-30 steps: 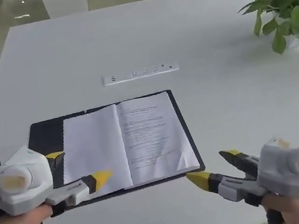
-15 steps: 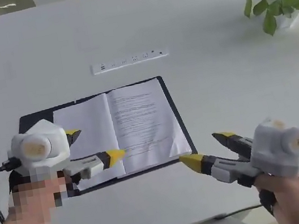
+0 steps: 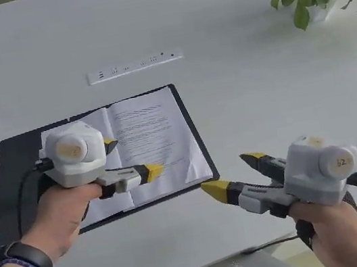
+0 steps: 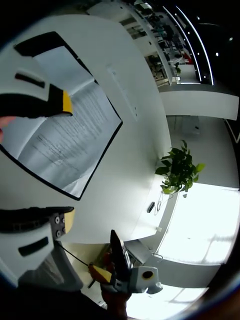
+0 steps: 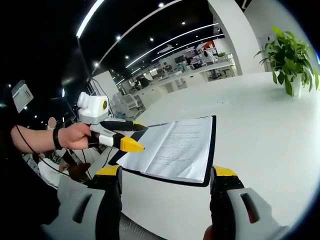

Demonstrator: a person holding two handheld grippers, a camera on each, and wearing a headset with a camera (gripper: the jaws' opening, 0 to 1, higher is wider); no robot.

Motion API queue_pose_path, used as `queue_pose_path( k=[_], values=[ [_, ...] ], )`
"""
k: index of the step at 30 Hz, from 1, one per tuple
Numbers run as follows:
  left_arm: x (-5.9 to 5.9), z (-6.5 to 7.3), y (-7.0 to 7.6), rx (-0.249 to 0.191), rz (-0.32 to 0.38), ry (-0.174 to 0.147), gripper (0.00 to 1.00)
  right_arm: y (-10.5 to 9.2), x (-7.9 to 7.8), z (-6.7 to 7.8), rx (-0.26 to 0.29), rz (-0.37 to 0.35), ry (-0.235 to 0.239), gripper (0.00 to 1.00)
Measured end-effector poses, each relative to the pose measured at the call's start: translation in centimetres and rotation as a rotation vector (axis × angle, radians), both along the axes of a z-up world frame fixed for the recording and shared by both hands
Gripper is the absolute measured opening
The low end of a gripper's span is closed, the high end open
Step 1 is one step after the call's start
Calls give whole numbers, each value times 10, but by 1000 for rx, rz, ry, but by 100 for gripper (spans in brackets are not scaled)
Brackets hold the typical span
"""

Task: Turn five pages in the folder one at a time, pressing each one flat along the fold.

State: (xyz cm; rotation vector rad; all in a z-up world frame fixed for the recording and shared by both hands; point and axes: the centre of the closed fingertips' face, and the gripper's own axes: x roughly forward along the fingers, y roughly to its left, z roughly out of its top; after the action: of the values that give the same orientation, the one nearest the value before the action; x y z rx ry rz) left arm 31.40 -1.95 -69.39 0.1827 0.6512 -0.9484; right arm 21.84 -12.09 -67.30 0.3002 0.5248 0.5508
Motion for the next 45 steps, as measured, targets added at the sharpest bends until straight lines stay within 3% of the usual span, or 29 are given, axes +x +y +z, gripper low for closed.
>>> queue_pose_path(
  k=[9, 13, 14, 19, 24, 30, 33, 40, 45],
  values=[
    [8, -23, -38, 33, -56, 35, 72, -4, 1, -6, -3, 4, 6, 72],
    [10, -44, -53, 40, -57, 78, 72, -8, 0, -9, 5, 3, 12, 72],
    [10, -54, -55, 63, -56, 96, 72, -8, -1, -11, 10, 5, 18, 72],
    [9, -74, -74, 110, -74, 84, 73, -12, -2, -14, 6, 11, 32, 72],
    [12, -98, -85, 140, -43, 95, 75, -17, -1, -15, 3, 15, 38, 72],
    [14, -113, -88, 178, -13, 104, 75, -23, 0, -17, 19, 9, 48, 71],
    [15, -120, -85, 241, -40, 44, 74, -22, 0, -19, 26, 21, 59, 71],
    [18, -117, -82, 210, -36, 46, 70, -20, 2, -23, 26, 40, 73, 70],
    [17, -118, -81, 227, -54, 34, 68, -20, 2, -26, 33, 42, 88, 68]
  ],
)
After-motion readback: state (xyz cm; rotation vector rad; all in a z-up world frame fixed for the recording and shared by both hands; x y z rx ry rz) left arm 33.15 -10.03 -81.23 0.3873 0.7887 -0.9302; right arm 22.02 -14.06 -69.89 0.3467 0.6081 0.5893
